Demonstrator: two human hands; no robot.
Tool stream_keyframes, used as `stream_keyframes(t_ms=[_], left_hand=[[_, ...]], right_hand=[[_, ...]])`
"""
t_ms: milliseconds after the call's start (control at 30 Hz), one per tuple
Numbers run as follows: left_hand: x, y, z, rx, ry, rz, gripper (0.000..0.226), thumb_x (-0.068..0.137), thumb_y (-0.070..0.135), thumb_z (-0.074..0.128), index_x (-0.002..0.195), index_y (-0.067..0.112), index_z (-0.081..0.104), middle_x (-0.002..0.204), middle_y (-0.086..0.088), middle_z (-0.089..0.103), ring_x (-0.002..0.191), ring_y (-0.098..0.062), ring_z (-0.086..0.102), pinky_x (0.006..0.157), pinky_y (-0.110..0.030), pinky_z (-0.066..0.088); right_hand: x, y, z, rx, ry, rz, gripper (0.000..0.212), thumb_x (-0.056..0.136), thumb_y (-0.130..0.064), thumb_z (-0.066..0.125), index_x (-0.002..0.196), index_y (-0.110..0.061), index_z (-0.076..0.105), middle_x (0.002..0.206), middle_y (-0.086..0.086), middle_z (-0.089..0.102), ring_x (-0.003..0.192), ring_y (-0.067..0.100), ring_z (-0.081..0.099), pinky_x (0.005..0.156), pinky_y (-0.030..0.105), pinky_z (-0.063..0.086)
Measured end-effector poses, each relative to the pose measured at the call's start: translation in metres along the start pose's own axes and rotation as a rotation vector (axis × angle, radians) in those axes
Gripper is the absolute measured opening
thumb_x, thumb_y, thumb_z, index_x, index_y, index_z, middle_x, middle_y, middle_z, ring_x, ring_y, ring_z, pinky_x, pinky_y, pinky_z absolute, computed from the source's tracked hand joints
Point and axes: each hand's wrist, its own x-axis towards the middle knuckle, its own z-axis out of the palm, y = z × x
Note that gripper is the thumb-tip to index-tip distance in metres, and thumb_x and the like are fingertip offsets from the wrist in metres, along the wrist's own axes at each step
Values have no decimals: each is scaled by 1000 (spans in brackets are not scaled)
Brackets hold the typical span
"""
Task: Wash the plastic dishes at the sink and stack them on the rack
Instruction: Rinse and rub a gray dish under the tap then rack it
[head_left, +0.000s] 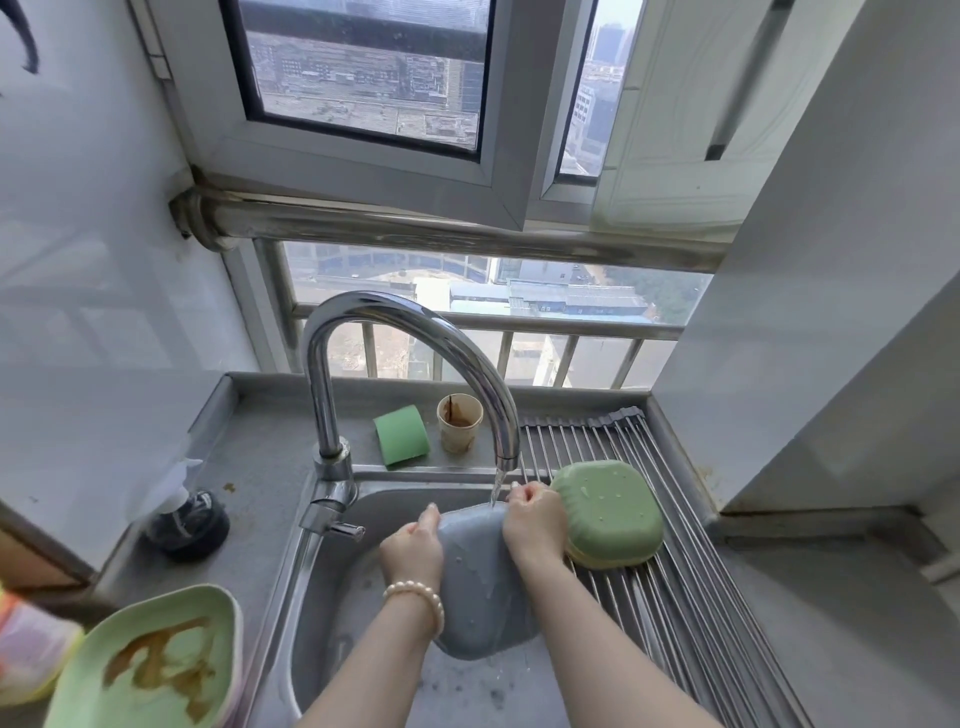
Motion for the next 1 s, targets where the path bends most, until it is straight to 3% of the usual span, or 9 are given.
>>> stream_keyframes(t_ms=[100, 200, 333, 467, 600, 667, 733, 900, 1000], left_hand=[[-1, 3, 1, -80, 123, -112, 42, 95, 29, 54, 101, -10, 66, 115, -24, 64, 109, -36, 58, 90, -32, 43], [-3, 2, -2, -132, 165, -192, 44, 91, 32, 54, 98, -10, 65, 114, -26, 63, 108, -38, 58, 96, -38, 45], [-1, -12, -4, -281, 165, -258, 35, 75, 38, 64, 63, 5, 55, 98, -19, 68, 97, -34, 65, 92, -47, 51], [-10, -10, -9, -421, 156, -328, 30, 71, 32, 71, 70, 4, 61, 81, -13, 67, 75, -30, 65, 81, -46, 57], [-9, -12, -10, -485, 142, -377, 27, 67, 29, 72, 70, 5, 61, 76, -10, 66, 69, -27, 62, 74, -43, 55], [-6, -14, -10, -520, 150, -405, 24, 67, 27, 71, 68, 6, 60, 74, -9, 64, 65, -27, 61, 69, -40, 53], [-4, -16, -8, -560, 153, -434, 21, 73, 26, 67, 72, 6, 60, 76, -10, 64, 65, -27, 60, 66, -37, 52], [2, -12, 3, -728, 103, -426, 13, 85, 23, 55, 86, 11, 60, 93, -9, 65, 65, -26, 59, 45, -27, 50], [5, -11, 4, -673, 167, -425, 15, 85, 18, 52, 92, 6, 58, 100, -13, 65, 75, -28, 61, 62, -34, 51]], right_hand=[[-31, -6, 10, -422, 64, -163, 52, 94, -53, 27, 125, -19, 52, 121, 6, 56, 112, 26, 52, 94, 40, 38], [-51, -4, 14, -589, -12, -189, 93, 72, -75, 1, 147, -27, 25, 130, 5, 47, 118, 27, 45, 95, 44, 35], [-42, -3, 9, -646, -105, -158, 82, 76, -79, 18, 133, -24, 41, 123, 8, 52, 115, 29, 49, 91, 42, 38], [-8, -11, -8, -361, -302, 0, 52, 93, -63, 30, 91, -21, 62, 115, 11, 65, 109, 30, 58, 90, 34, 43], [6, -17, -17, -308, -447, 11, 39, 101, -27, 35, 116, -7, 64, 126, 14, 59, 119, 29, 52, 92, 28, 39], [6, -10, -13, -212, -366, -39, 30, 93, -27, 45, 86, -16, 72, 93, 11, 66, 92, 25, 58, 77, 29, 39], [-2, -4, -8, -3, -189, 45, 33, 86, -27, 53, 54, -17, 54, 60, 2, 52, 64, 19, 44, 63, 30, 33], [-40, 7, 6, 431, 190, 232, 38, 93, -46, 50, 80, -13, 61, 74, 2, 64, 72, 21, 59, 72, 36, 49], [-52, 3, 12, 513, 177, 212, 37, 93, -50, 48, 96, -14, 55, 86, 1, 63, 79, 20, 61, 72, 35, 49]])
